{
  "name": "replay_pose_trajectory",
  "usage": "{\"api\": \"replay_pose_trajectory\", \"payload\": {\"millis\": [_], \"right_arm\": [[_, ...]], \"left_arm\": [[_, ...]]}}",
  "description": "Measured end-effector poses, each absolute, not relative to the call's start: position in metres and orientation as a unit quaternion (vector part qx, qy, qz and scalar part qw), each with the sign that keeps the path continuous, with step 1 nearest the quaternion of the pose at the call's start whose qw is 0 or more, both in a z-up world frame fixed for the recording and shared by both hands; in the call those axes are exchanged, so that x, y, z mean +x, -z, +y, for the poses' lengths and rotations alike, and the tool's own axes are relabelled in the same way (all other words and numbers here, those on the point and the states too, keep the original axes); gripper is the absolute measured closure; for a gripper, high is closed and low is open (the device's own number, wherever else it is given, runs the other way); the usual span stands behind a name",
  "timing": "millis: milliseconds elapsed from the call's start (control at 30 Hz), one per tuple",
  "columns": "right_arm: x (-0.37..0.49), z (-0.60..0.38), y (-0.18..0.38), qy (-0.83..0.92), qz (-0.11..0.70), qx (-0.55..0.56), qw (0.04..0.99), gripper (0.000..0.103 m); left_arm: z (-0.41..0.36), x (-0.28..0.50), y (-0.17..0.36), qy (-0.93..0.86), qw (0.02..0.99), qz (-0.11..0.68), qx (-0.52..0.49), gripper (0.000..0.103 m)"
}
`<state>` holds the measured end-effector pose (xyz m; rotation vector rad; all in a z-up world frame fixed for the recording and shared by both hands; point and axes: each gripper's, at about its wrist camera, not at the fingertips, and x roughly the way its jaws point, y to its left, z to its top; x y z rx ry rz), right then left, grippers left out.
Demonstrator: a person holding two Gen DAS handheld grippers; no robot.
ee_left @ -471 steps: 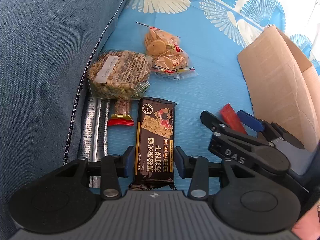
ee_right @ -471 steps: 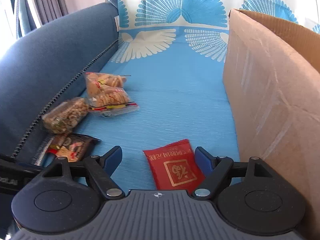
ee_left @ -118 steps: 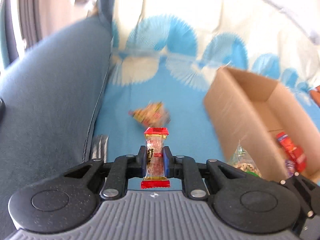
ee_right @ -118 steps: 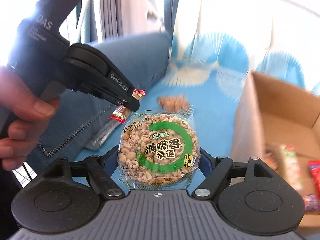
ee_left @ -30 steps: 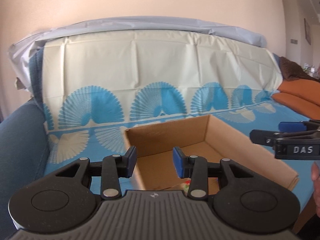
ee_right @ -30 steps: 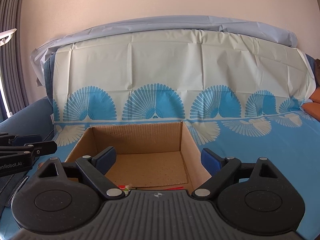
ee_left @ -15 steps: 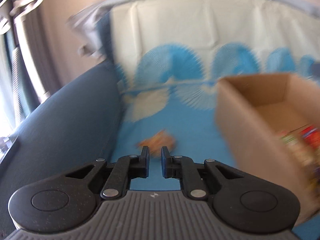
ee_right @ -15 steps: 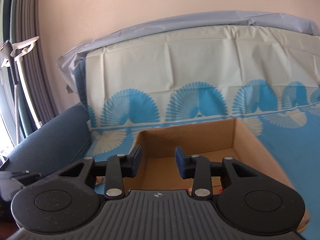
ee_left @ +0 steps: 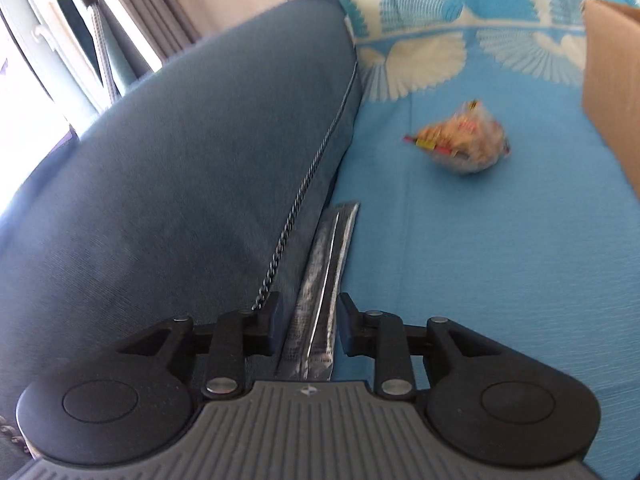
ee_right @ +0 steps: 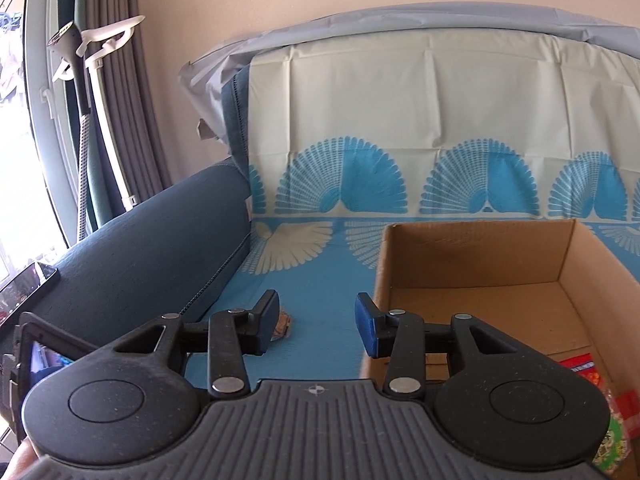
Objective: Organize snacks
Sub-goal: 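Move both tools back toward the remaining snacks on the sofa, then grasp the cracker bag with right gripper while left grasps silver stick pack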
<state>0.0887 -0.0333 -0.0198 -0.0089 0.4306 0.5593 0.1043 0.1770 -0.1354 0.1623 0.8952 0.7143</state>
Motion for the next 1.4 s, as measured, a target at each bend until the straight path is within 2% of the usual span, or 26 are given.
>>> {"api": "replay_pose_trajectory", "payload": {"millis": [67, 100, 167, 367, 467, 533, 567, 667, 700, 833, 933, 1000, 1100, 1133, 1400], "right_arm": [[0.089, -0.029, 0.022, -0.278, 0.213, -0.006, 0.936, 0.055], [0.09, -0.027, 0.023, -0.28, 0.215, -0.006, 0.936, 0.054], [0.091, -0.024, 0.024, -0.282, 0.218, -0.006, 0.934, 0.053], [0.094, -0.012, 0.03, -0.292, 0.228, 0.002, 0.929, 0.051], [0.095, -0.001, 0.034, -0.306, 0.232, 0.006, 0.923, 0.051], [0.095, 0.007, 0.036, -0.318, 0.234, 0.01, 0.919, 0.051], [0.096, 0.012, 0.038, -0.323, 0.237, 0.013, 0.916, 0.051], [0.1, 0.026, 0.047, -0.334, 0.254, 0.02, 0.907, 0.051], [0.102, 0.031, 0.05, -0.336, 0.26, 0.022, 0.905, 0.051], [0.116, 0.047, 0.061, -0.337, 0.28, 0.038, 0.898, 0.051], [0.132, 0.057, 0.07, -0.332, 0.297, 0.054, 0.894, 0.051], [0.143, 0.064, 0.077, -0.327, 0.308, 0.064, 0.891, 0.05], [0.16, 0.074, 0.087, -0.312, 0.318, 0.07, 0.893, 0.03], [0.165, 0.077, 0.09, -0.305, 0.322, 0.074, 0.893, 0.027], [0.202, 0.1, 0.118, -0.281, 0.371, 0.089, 0.881, 0.027]], "left_arm": [[0.184, 0.107, 0.14, -0.332, 0.834, 0.437, 0.06, 0.076], [0.188, 0.107, 0.142, -0.328, 0.833, 0.443, 0.05, 0.088], [0.193, 0.105, 0.142, -0.322, 0.834, 0.446, 0.039, 0.096], [0.199, 0.094, 0.123, -0.246, 0.858, 0.451, -0.008, 0.101], [0.206, 0.083, 0.11, -0.157, 0.86, 0.483, -0.047, 0.1], [0.208, 0.079, 0.109, -0.109, 0.853, 0.507, -0.052, 0.098], [0.211, 0.076, 0.112, -0.09, 0.848, 0.519, -0.059, 0.093], [0.222, 0.069, 0.111, -0.057, 0.85, 0.513, -0.108, 0.07], [0.226, 0.068, 0.111, -0.061, 0.852, 0.506, -0.12, 0.066], [0.229, 0.07, 0.116, -0.073, 0.851, 0.497, -0.154, 0.065], [0.219, 0.079, 0.12, -0.092, 0.849, 0.504, -0.127, 0.062], [0.219, 0.086, 0.119, -0.097, 0.852, 0.502, -0.113, 0.054], [0.218, 0.089, 0.119, -0.122, 0.855, 0.495, -0.099, 0.053], [0.218, 0.089, 0.119, -0.13, 0.856, 0.492, -0.095, 0.053], [0.23, 0.095, 0.123, -0.153, 0.855, 0.487, -0.096, 0.049]]}}
